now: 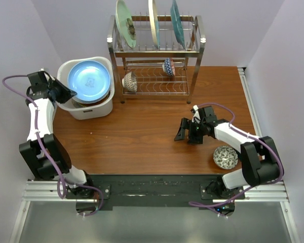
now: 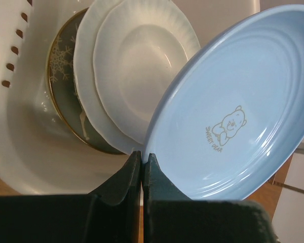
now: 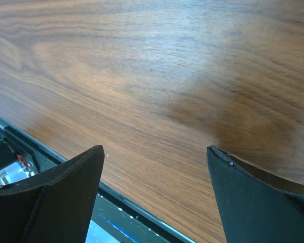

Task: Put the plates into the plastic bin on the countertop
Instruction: Place the plate in the plastic bin.

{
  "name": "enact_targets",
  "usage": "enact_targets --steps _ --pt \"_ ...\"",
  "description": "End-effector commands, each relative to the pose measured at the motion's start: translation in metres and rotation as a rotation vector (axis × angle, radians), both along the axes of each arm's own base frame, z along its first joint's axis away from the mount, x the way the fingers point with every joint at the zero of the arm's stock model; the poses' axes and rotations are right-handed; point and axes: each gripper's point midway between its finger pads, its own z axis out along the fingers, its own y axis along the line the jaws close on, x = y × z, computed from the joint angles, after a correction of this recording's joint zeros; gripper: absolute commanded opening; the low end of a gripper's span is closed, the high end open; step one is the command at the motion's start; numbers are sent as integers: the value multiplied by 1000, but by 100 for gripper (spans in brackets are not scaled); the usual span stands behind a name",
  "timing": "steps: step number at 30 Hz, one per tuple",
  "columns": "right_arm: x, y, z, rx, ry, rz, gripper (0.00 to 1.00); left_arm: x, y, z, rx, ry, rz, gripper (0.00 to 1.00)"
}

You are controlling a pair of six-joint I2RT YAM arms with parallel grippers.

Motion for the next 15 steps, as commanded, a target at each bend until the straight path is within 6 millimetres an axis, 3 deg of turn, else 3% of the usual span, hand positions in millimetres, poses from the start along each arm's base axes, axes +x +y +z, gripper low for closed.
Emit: enact_targets --steps 1,15 --pt "3 4 1 15 -14 22 86 19 16 18 -12 -66 33 0" --pt "2 1 -6 -5 -5 29 86 44 33 -19 -43 -12 77 0"
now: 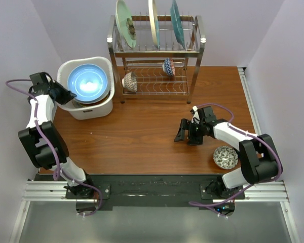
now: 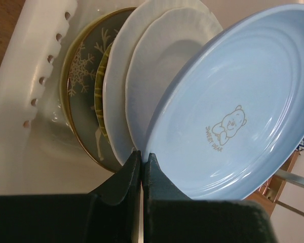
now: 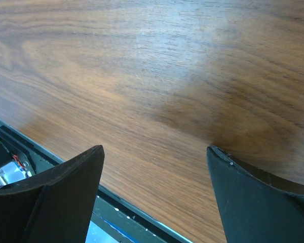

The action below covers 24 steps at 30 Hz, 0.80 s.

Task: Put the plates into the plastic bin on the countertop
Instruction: Place the plate in the plastic bin.

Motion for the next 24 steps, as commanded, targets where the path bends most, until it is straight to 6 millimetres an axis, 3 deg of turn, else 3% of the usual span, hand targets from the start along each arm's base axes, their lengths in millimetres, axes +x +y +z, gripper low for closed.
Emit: enact_targets --steps 1,3,10,13,14,17,24 --pt "3 2 1 4 -23 25 86 27 13 24 22 -93 13 0" --pt "3 2 1 6 -24 22 86 29 15 14 19 -58 13 3" --pt "2 2 1 3 -24 24 86 35 20 6 24 -24 1 14" --pt "3 1 2 3 -26 24 87 34 20 4 26 -26 -2 27" --pt "2 1 2 3 -26 25 87 34 18 6 30 -31 -13 39" --pt "2 1 2 2 -25 25 87 31 19 10 50 -41 -19 59" --pt "2 1 5 5 -32 23 87 17 13 24 83 -68 -30 81"
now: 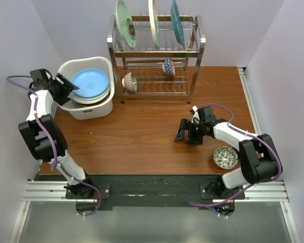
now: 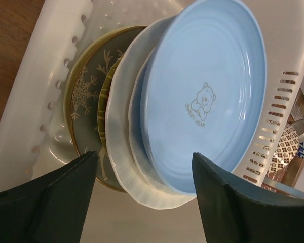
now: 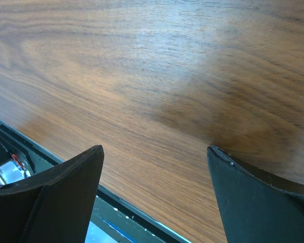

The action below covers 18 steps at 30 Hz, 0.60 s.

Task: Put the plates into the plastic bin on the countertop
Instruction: Place the plate in the plastic bin.

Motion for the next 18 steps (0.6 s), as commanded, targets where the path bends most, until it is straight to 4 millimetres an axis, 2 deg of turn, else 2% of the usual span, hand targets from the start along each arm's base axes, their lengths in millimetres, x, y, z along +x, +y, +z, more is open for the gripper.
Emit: enact_targets --steps 1,4,6,10,13,15,18 --pt "2 1 6 7 -33 17 87 -8 -1 37 67 -97 -22 83" --pt "2 1 8 8 -36 18 87 -17 -7 48 81 -129 -35 91" --pt "1 2 9 11 -40 22 87 -24 -10 56 93 -147 -43 100" --pt "2 3 18 27 -75 33 89 -34 -19 75 130 -204 -99 100" --pt "4 2 26 27 -98 25 94 -45 -26 90 162 -249 -118 100" --pt "5 2 30 26 -112 22 98 -54 -33 99 183 -277 -132 100" --pt "6 0 38 22 -143 18 99 -63 -49 110 214 -307 -177 100"
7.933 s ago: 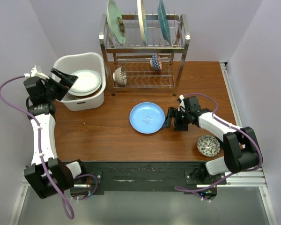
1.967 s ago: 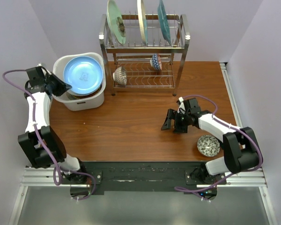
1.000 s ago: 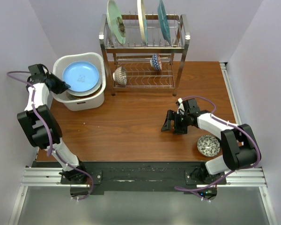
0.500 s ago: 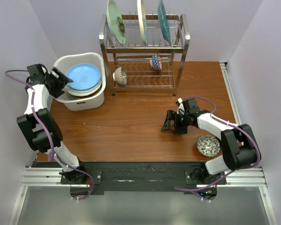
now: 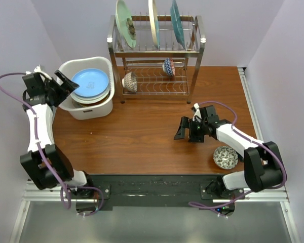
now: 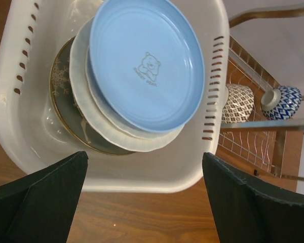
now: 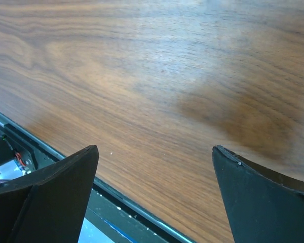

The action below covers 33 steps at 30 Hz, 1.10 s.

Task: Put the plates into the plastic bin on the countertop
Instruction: Reset both arms

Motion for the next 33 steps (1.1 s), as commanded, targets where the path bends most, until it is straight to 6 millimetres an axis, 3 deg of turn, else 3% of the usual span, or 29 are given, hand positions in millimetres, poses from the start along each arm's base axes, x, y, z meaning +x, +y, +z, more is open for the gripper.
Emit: enact_targets --steps 1,5,10,24,31,33 --pt "3 -1 19 2 -71 7 99 -10 -26 29 95 -100 -103 100" --pt "3 -5 31 -16 -97 -1 99 -21 -60 39 173 -129 -177 100" --pt "4 -15 45 -61 -151 -16 99 -38 -97 32 238 -114 -264 100" --pt "7 -52 74 -245 -250 -73 99 -87 -171 -38 338 18 -357 100" --pt "14 -73 95 -336 -330 -141 99 -114 -233 -74 362 60 -468 100" --pt "17 -76 98 -344 -347 -154 99 -118 -248 -77 362 47 -499 100"
